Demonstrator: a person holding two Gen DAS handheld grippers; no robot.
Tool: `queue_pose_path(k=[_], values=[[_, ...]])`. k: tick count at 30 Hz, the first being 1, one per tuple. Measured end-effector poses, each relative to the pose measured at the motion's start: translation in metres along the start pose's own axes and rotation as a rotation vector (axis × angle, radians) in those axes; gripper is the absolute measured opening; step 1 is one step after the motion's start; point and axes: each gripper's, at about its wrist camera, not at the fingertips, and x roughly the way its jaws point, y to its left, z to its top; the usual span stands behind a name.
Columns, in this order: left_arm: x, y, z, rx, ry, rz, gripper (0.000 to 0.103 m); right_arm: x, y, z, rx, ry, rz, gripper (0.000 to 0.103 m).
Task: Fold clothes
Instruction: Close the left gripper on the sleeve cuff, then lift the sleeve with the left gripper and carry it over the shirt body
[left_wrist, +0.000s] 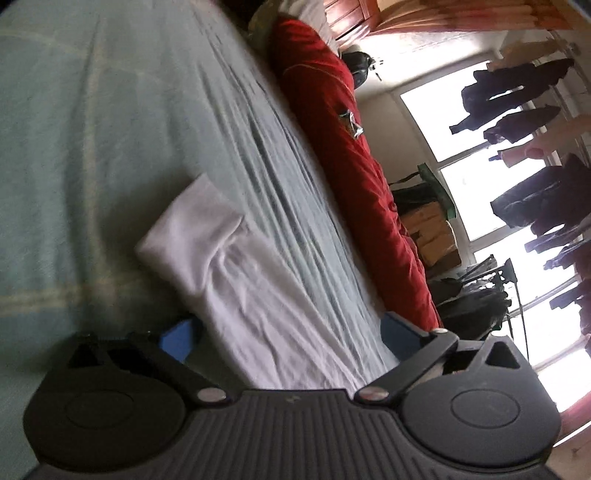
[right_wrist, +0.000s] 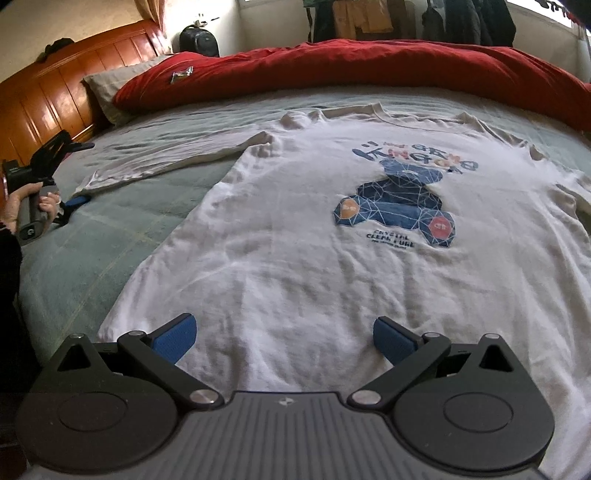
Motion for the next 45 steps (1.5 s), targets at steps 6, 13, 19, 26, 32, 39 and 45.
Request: queue_pose_path(k=[6, 13, 19, 26, 32, 39, 45], values=[[0.003, -0.002, 0.004, -0.031, -0.016, -0.036, 0.102, 0.004, 0.0, 0.0, -0.008, 0.004, -0.009, 0.103], [0.006, -0.021, -0.028, 0.115, 0.043, -0.055, 0.102, 0.005, -0.002, -0.001, 0.004, 0.0, -0.004, 0.103], [0.037, -0.037, -0.018, 0.161, -0.005, -0.008, 0.102, 0.002, -0.002, -0.002, -0.006, -0.002, -0.015, 0.103], [0.027, -0.038, -0.022, 0.142, -0.002, -0.116, 0.102, 0.0, -0.005, -0.002, -0.005, -0.009, -0.007, 0.103], [0.023, -0.053, -0.022, 0.173, 0.004, -0.163, 0.101, -0.005, -0.003, -0.004, -0.058, -0.03, -0.026, 0.103], [0.018, -0.088, -0.036, 0.221, 0.045, -0.217, 0.101, -0.017, -0.006, -0.005, -0.094, -0.053, -0.033, 0.103], [0.018, -0.12, -0.049, 0.262, 0.084, -0.258, 0.095, -0.026, -0.009, -0.009, -0.144, -0.062, -0.052, 0.103]])
